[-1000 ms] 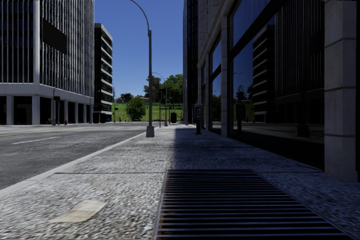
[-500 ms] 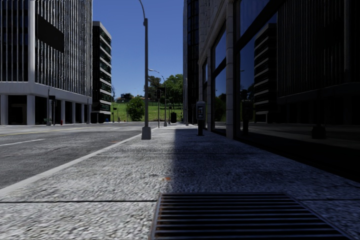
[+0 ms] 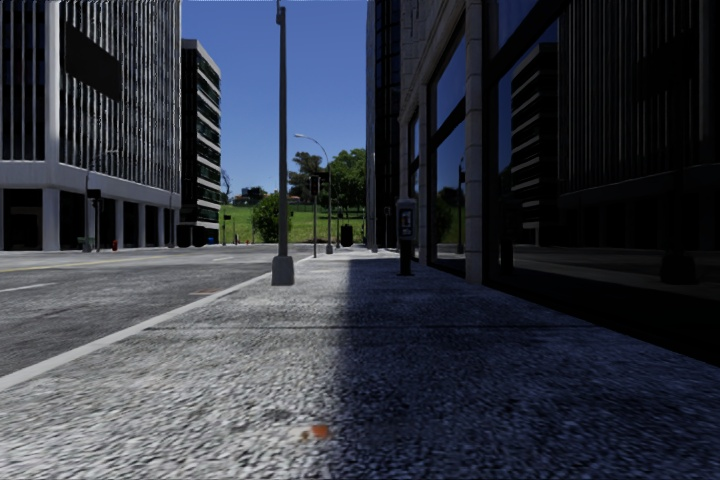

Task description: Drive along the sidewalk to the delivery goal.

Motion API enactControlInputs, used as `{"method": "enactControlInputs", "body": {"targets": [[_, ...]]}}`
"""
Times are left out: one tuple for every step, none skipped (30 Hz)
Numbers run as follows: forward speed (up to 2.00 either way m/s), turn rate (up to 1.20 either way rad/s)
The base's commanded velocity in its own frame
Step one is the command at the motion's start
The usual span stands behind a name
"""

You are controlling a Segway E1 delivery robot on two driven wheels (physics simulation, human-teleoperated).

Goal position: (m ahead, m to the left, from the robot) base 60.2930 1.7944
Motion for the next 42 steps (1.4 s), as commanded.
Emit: {"method": "enactControlInputs", "body": {"targets": [[2.0, 0.0], [2.0, 0.0], [2.0, 0.0], [2.0, 0.0], [2.0, 0.0], [2.0, 0.0], [2.0, 0.0], [2.0, 0.0], [2.0, 0.0], [2.0, 0.0], [2.0, 0.0], [2.0, 0.0], [2.0, 0.0], [2.0, 0.0], [2.0, 0.0], [2.0, 0.0], [2.0, 0.0], [2.0, 0.0], [2.0, 0.0], [2.0, 0.0], [2.0, 0.0], [2.0, 0.0], [2.0, 0.0], [2.0, 0.0], [2.0, 0.0], [2.0, 0.0], [2.0, 0.0], [2.0, 0.0], [2.0, 0.0], [2.0, 0.0], [2.0, 0.0], [2.0, 0.0], [2.0, 0.0], [2.0, 0.0], [2.0, 0.0], [2.0, 0.0], [2.0, 0.0], [2.0, 0.0], [2.0, 0.0], [2.0, 0.0], [2.0, 0.0], [2.0, 0.0]]}}
